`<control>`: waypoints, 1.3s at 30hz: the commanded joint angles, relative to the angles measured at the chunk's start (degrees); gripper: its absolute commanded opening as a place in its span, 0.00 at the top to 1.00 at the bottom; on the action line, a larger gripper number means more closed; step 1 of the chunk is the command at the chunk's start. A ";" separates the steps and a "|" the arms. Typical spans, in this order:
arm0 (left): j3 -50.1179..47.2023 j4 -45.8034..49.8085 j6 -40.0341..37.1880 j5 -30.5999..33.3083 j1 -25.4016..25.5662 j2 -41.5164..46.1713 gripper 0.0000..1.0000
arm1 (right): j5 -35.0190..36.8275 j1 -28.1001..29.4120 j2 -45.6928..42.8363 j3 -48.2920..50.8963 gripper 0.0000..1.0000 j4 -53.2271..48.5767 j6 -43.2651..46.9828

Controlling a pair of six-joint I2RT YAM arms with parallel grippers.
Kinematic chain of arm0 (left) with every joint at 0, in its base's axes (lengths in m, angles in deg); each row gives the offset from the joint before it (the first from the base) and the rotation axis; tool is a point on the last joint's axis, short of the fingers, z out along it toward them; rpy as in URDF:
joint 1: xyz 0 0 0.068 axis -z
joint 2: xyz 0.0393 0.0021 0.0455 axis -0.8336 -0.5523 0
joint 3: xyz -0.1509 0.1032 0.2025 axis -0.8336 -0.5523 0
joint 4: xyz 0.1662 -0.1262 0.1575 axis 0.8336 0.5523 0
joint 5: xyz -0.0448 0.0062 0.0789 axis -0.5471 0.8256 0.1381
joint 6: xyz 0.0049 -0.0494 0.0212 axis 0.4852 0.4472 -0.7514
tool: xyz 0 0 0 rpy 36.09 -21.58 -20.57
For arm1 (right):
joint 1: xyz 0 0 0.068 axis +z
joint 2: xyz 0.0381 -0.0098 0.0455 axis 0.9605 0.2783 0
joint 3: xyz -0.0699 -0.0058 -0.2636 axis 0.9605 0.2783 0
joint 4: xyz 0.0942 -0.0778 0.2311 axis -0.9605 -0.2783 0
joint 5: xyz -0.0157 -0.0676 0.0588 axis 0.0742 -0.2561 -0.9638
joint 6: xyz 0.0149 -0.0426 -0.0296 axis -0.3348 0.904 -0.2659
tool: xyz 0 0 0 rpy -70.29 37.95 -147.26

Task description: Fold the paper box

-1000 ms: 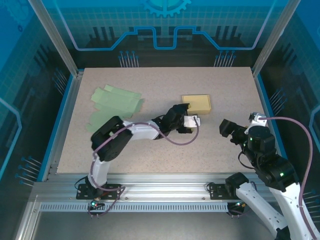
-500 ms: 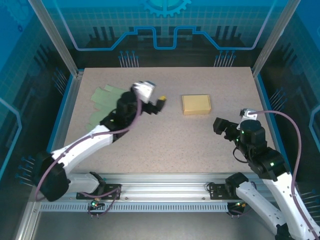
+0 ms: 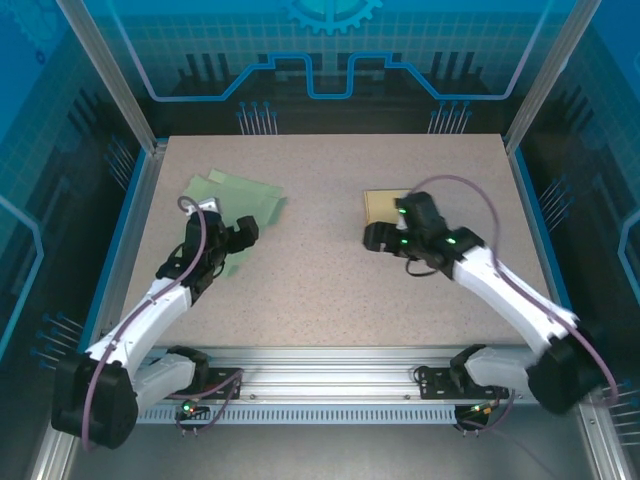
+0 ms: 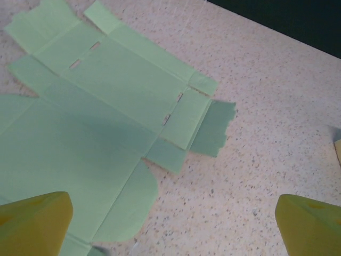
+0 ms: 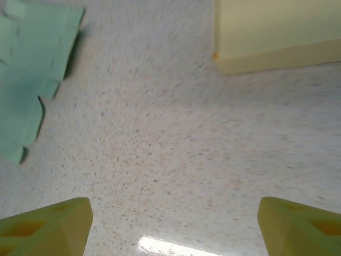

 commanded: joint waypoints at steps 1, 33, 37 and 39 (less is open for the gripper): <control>-2.05 0.62 2.56 0.29 -0.63 2.45 0.01 | -0.64 4.37 11.18 -10.25 0.22 2.54 0.90; -9.12 -3.61 4.64 -6.24 -2.69 3.47 0.01 | -12.30 9.30 76.87 -71.38 0.65 5.84 -6.89; -8.92 -3.26 4.52 -6.22 -2.72 3.61 0.01 | -14.23 8.44 78.74 -74.03 0.91 4.79 -5.61; -8.72 -2.79 4.43 -6.16 -2.69 3.76 0.01 | -15.02 7.91 78.35 -74.11 1.00 3.25 -4.15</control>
